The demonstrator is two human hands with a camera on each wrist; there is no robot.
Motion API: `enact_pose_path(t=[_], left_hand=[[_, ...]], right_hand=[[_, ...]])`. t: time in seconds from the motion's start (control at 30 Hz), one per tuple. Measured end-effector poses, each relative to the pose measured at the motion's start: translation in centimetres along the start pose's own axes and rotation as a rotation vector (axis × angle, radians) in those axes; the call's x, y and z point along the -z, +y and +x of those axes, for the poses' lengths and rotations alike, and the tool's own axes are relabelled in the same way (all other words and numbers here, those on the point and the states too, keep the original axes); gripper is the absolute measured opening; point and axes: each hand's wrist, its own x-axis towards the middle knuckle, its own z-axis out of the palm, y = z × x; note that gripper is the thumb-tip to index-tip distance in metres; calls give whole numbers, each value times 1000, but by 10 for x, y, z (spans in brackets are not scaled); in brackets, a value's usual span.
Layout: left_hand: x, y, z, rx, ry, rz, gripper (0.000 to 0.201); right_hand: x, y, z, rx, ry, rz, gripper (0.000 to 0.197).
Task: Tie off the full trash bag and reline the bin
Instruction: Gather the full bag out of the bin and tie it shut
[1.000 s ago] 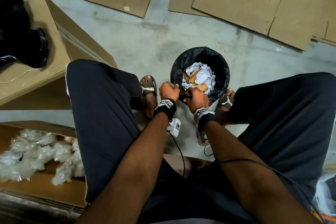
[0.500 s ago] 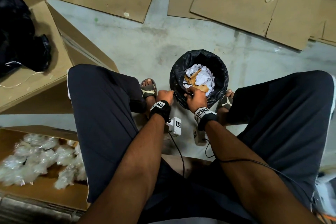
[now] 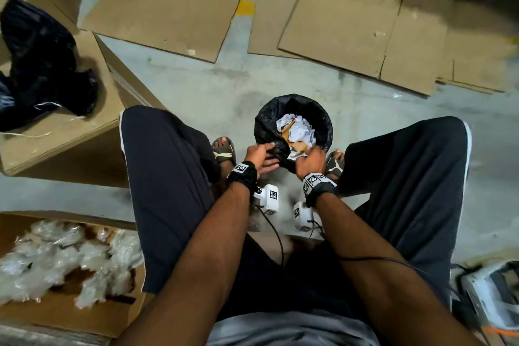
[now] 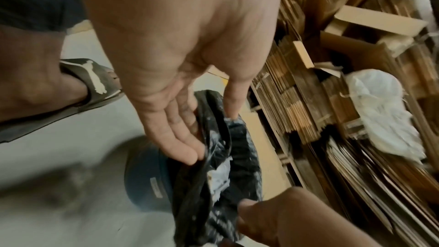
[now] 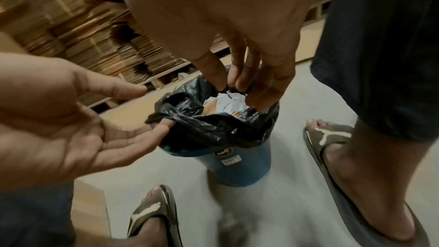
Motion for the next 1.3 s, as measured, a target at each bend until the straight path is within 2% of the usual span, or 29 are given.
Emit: enact_pose_path(t=[0.13, 0.27, 0.4, 0.5, 0.57, 0.63, 0.7, 0.73, 0.77, 0.83, 0.93, 1.0, 1.03, 1.1, 1.2, 1.3], left_hand=[[-10, -11, -5, -5, 22, 45, 15], [-15, -14, -10, -10, 14, 78, 16], [-19, -18, -13, -14, -6, 12, 25], [-22, -21, -14, -50, 31, 11, 19], [-22, -21, -10, -44, 85, 29, 27], [-21, -21, -3, -97, 227, 245, 47], [-17, -19, -7, -299, 397, 698, 59], [-16, -19, -11, -433, 415, 883, 54], [-15, -19, -13, -548, 383, 1013, 49], [-16, -19, -15, -716, 235, 1231, 42], [-27, -21, -9, -778, 64, 1569, 44], [-36, -25, -8, -802, 20, 1753, 47], [-39, -28, -8, -817, 18, 1808, 45], [-42, -32, -7, -850, 29, 1840, 33], [-42, -34, -5, -835, 28, 1752, 17], [-44, -31, -4, -821, -7, 1595, 14]], right_hand=[[7, 19, -1, -199, -56, 97, 41], [-3, 37, 11, -294, -136, 270, 50], [-4, 34, 8, -400, -290, 478, 30], [-12, 32, 10, -455, -372, 627, 21], [-7, 24, 9, -465, -388, 665, 18], [-1, 23, 13, -488, -340, 721, 21], [4, 28, 17, -489, -329, 709, 21], [8, 29, 17, -459, -352, 676, 14], [9, 33, 17, -412, -361, 651, 12], [10, 39, 19, -377, -362, 591, 29], [14, 53, 23, -379, -321, 527, 43], [18, 59, 19, -416, -317, 553, 52], [15, 67, 22, -428, -298, 567, 49], [17, 67, 19, -469, -211, 605, 26], [15, 60, 17, -589, -269, 739, 18], [10, 57, 23, -619, -283, 849, 9]])
